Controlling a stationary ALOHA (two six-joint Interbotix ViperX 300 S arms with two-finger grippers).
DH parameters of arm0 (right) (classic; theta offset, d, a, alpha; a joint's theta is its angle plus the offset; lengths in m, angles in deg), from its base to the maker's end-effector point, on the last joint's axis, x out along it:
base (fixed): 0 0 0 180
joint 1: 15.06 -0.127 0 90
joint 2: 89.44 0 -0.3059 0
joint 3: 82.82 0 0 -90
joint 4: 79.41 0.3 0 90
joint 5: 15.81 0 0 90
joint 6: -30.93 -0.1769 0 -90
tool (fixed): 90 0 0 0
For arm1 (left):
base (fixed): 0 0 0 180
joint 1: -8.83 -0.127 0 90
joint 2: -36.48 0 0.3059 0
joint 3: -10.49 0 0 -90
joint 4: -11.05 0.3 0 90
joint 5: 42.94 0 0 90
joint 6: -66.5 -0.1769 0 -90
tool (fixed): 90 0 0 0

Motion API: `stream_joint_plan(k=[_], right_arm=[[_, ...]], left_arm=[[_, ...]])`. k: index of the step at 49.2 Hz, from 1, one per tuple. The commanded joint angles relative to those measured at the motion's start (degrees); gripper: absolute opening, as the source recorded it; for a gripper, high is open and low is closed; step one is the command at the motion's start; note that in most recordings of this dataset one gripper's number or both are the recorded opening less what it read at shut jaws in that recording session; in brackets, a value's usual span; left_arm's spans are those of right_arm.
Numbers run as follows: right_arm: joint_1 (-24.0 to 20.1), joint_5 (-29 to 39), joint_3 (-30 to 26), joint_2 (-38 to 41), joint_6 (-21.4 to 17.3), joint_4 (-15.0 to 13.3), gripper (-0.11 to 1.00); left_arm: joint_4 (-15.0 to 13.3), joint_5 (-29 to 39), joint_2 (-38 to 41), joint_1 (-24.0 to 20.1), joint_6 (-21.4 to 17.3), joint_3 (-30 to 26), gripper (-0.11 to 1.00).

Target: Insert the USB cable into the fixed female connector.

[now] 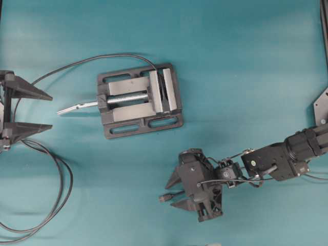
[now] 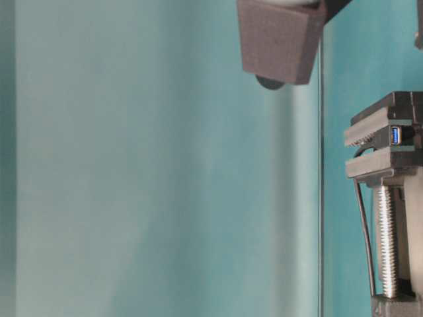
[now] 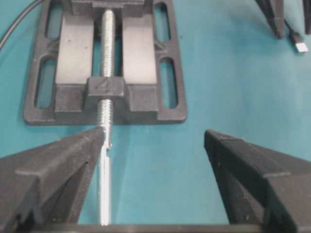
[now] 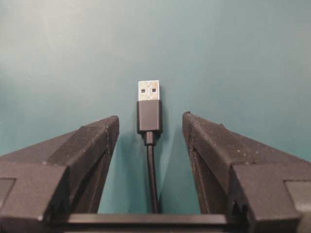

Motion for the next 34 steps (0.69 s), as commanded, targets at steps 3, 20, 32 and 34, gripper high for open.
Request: stream_joint_plan(k=[3,20,32,34], right_arm=[[-0.7,-0.2,-0.4,-0.8,-0.1,0.4,0.61],[-2.8,1.8,-1.3,1.6,-0.1,0.4,0.61],[-3.6,1.8,-1.2,2.5,0.0,0.4,0.57],[-3.7,1.8,-1.1,2.5,0.0,0.4,0.54]], left_arm=[[0.1,-1.3,0.3,-0.1,0.1,-0.4,1.00],[0.1,-1.3,0.3,-0.3,0.1,0.1,1.00],[0.1,-1.3,0.3,-0.2,0.1,0.2,1.00],[0.1,-1.3,0.3,-0.3,0.1,0.2,1.00]])
